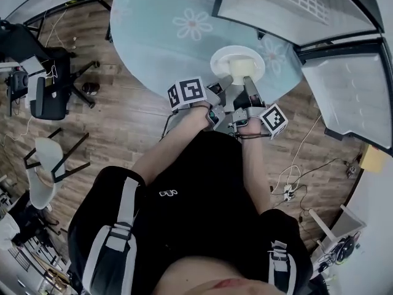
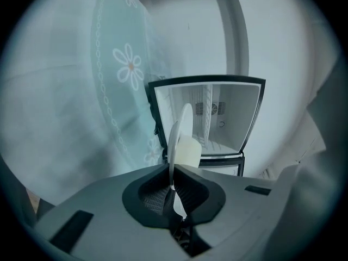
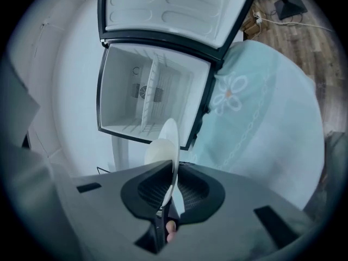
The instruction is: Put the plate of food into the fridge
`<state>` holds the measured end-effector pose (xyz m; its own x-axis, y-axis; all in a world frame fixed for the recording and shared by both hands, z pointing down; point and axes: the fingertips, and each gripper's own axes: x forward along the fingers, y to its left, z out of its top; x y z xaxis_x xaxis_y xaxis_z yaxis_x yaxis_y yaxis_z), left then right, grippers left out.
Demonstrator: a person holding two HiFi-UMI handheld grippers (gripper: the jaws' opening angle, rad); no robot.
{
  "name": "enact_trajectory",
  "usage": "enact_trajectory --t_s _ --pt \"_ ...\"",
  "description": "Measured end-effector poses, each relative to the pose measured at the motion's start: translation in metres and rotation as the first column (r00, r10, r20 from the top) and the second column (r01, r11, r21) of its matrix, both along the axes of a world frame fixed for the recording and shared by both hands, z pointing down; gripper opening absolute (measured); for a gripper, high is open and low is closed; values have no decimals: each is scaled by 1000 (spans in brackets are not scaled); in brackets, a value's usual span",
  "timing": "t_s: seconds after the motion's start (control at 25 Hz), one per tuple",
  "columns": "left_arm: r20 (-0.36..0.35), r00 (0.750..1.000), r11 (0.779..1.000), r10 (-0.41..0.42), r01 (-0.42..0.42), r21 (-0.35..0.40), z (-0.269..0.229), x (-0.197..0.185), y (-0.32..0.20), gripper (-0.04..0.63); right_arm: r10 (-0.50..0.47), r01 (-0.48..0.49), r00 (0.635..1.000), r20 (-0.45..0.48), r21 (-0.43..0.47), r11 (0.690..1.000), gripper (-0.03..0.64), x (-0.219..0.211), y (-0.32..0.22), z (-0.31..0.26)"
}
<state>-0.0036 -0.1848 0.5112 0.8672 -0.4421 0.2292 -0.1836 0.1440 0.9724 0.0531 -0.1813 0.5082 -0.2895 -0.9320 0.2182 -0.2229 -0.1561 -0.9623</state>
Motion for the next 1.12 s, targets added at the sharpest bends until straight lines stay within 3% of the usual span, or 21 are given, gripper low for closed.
enact_trajectory --t_s 0.16,0.28,0.44,0.64,1.12 --pt "-45 998 999 -33 31 -31 3 -3 -16 21 -45 45 997 -69 4 999 38 -3 -17 -4" --pt "-51 998 998 -30 27 -54 14 4 -19 20 -49 48 997 -61 -18 999 40 1 -18 5" --pt "-28 1000 1000 -5 5 -21 8 21 -27 17 -30 29 998 -54 -22 999 41 19 -24 7" --pt "-33 997 997 -75 74 -10 3 14 -48 15 -81 82 993 -85 12 997 41 14 -47 -1" --pt "28 995 995 -99 99 -1 -4 68 -77 15 -106 106 994 18 28 994 43 66 -79 -5"
